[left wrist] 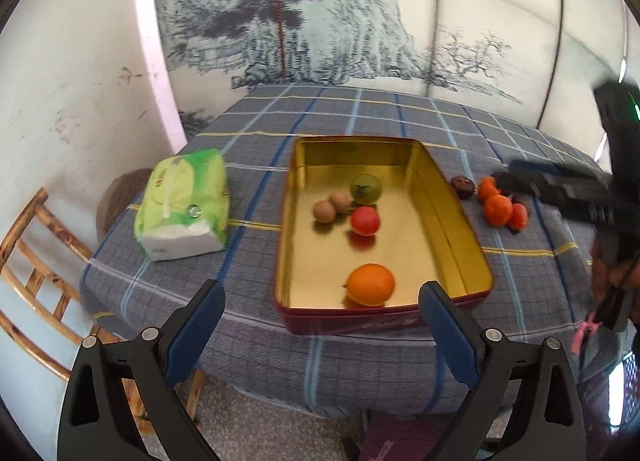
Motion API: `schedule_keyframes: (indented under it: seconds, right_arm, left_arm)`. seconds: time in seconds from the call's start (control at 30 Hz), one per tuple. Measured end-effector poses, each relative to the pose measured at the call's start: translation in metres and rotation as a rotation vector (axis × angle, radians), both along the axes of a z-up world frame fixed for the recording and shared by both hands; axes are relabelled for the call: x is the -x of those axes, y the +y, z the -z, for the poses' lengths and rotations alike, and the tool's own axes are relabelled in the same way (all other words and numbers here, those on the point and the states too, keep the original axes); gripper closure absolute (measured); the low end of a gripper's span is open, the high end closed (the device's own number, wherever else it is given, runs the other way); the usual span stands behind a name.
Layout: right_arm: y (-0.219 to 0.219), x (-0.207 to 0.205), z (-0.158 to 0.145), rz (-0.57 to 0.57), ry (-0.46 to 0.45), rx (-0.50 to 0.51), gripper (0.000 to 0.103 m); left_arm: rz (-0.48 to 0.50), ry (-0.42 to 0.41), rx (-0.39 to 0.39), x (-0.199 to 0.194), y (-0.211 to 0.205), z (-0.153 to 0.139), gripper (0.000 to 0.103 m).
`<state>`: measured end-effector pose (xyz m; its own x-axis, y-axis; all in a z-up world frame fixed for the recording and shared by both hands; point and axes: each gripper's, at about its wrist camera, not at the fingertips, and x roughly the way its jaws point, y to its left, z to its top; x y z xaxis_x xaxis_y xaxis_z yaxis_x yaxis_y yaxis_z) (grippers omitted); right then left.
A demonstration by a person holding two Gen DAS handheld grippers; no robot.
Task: Organize fruits
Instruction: 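Grasp a tangerine with the right gripper and lift it while the left gripper moves toward the fruits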
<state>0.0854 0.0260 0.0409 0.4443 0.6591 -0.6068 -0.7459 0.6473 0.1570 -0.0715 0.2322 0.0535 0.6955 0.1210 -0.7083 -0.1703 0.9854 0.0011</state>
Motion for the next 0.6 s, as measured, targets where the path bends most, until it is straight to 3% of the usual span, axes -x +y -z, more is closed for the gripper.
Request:
schedule_keyframes:
  seconds: [0.2,0.6]
  right_arm:
    - [-0.055,-0.009,0.019,0.070,-0.002,0.135,0.044]
    - [-0.026,-0.045,0.051,-0.004,0.022,0.282,0.048]
  left_arm:
    - [0.045,0.028,0.028,-0.012,-0.022,0.004,0.006]
    - [0.073,0.059,-0.002,-0.024,-0.036,0.009,0.006]
